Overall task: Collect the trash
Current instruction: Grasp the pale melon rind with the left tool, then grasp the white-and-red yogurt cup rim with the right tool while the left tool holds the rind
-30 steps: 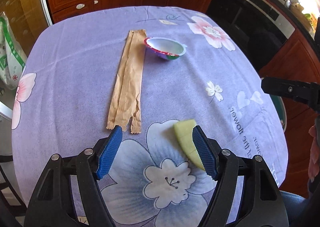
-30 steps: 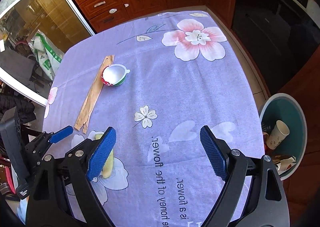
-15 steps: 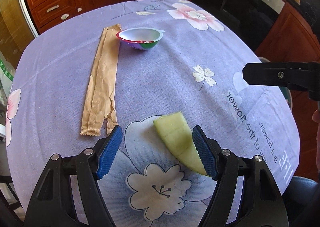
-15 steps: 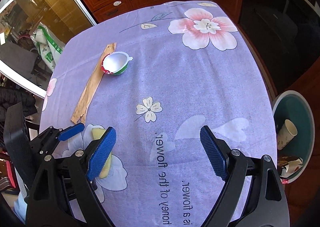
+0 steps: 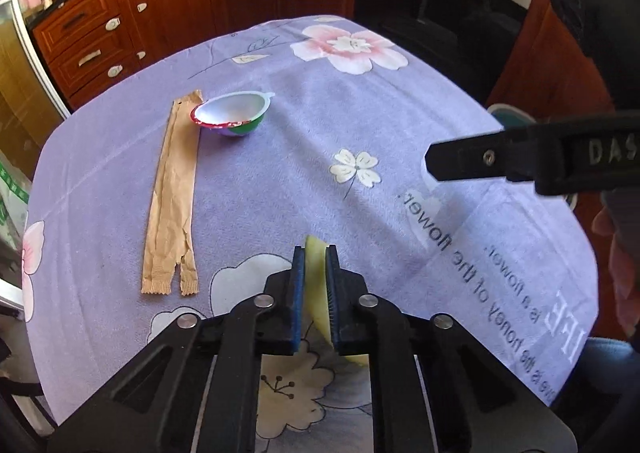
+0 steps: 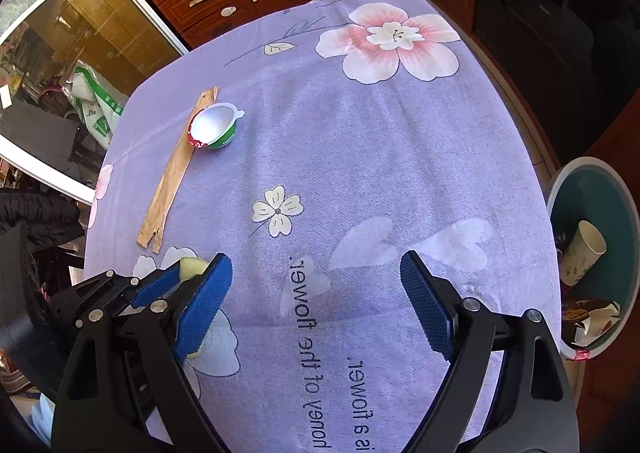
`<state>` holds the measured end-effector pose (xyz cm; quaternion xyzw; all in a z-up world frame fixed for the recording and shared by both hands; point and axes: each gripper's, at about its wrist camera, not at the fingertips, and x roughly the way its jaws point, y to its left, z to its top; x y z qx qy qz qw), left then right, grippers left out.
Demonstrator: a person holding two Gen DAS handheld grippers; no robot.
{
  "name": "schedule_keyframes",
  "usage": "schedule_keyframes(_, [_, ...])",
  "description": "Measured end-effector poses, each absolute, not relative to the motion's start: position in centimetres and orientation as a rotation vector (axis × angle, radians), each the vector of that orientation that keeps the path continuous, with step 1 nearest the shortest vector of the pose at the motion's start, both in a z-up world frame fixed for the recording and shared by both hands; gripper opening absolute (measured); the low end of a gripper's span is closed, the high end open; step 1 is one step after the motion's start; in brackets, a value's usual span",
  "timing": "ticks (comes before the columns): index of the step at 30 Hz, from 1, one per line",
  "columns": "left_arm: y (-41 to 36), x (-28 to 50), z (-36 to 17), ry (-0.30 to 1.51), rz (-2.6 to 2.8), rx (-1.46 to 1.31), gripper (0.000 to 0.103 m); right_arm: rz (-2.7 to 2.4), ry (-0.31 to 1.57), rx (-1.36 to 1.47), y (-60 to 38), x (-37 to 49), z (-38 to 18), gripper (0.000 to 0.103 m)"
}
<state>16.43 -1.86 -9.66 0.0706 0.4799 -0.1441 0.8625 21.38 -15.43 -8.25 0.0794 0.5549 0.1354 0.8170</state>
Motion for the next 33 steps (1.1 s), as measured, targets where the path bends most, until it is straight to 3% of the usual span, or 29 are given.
schedule_keyframes(18, [4.1,21.4,-6.4,0.942,-0.151,0.008,0.009,0.399,1.113,0.135,-11.1,26.3,-6.9,0.08])
schedule_keyframes(23, [5.7,22.9,-6.5,0.944,-0.137,-0.018,0.009,0.424,1.144,0.153,-8.4,29.5,-8.3,0.057])
schedule_keyframes(28, [6.4,23.7,-6.7,0.944,-0.141,-0.035,0.009,0.438,1.153,0.158,-6.1,32.1,-9.4,0.051])
schedule_keyframes(31, [6.6,23.9,-6.9,0.946,-0.14,-0.039,0.009,0.441,1.165,0.139,-5.1,32.9,-10.0,0.04])
schedule_keyframes(33, [6.8,23.8,-7.0,0.946,-0.141,-0.043,0.009,0.443,1.172,0.121,-4.5,33.0,-10.5,0.039])
